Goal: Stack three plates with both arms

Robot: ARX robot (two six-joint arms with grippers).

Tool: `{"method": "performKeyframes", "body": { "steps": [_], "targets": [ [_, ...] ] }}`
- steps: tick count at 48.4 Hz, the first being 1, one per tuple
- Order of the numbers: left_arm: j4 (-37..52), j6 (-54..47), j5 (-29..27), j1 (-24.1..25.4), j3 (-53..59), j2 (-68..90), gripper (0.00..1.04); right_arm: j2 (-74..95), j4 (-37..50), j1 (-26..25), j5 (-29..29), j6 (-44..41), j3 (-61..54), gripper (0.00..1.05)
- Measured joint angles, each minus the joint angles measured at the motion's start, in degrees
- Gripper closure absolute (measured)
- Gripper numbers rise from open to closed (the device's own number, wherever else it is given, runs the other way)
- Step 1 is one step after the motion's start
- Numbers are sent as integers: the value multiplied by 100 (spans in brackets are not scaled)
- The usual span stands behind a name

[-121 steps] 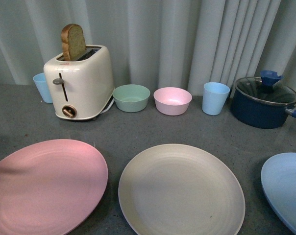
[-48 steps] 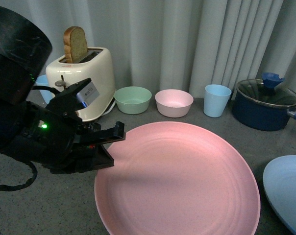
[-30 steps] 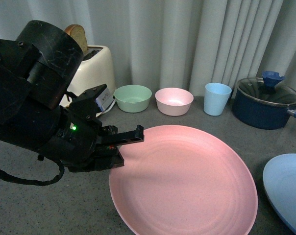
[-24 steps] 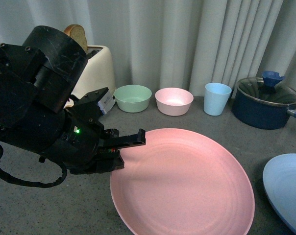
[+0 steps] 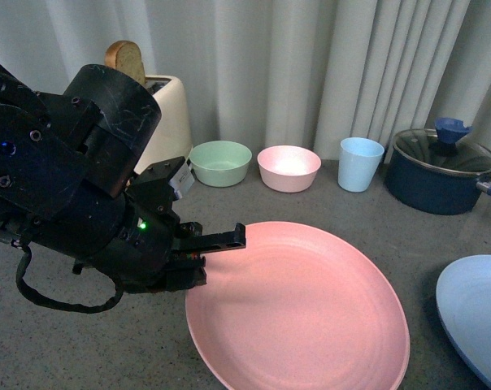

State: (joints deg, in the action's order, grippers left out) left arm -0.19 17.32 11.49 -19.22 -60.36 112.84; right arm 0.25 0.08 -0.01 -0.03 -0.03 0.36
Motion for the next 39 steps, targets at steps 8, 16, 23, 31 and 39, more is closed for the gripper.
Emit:
{"method": "performKeyframes", "body": {
  "steps": [8,16,23,31,39],
  "targets": [
    [0,101,7,-52,-17,9,101,0,0,0,0,0,0,8],
    [2,166,-11,-146,-87,28,101,0,0,0,0,0,0,8],
    [39,297,-146,-190,-131,61,96,0,0,0,0,0,0,8],
    [103,487,-151,-138,-162,48,73,0,0,0,0,0,0,8],
    [177,476,-153,42,-55,-160,48,0,0,0,0,0,0,8]
  ]
}}
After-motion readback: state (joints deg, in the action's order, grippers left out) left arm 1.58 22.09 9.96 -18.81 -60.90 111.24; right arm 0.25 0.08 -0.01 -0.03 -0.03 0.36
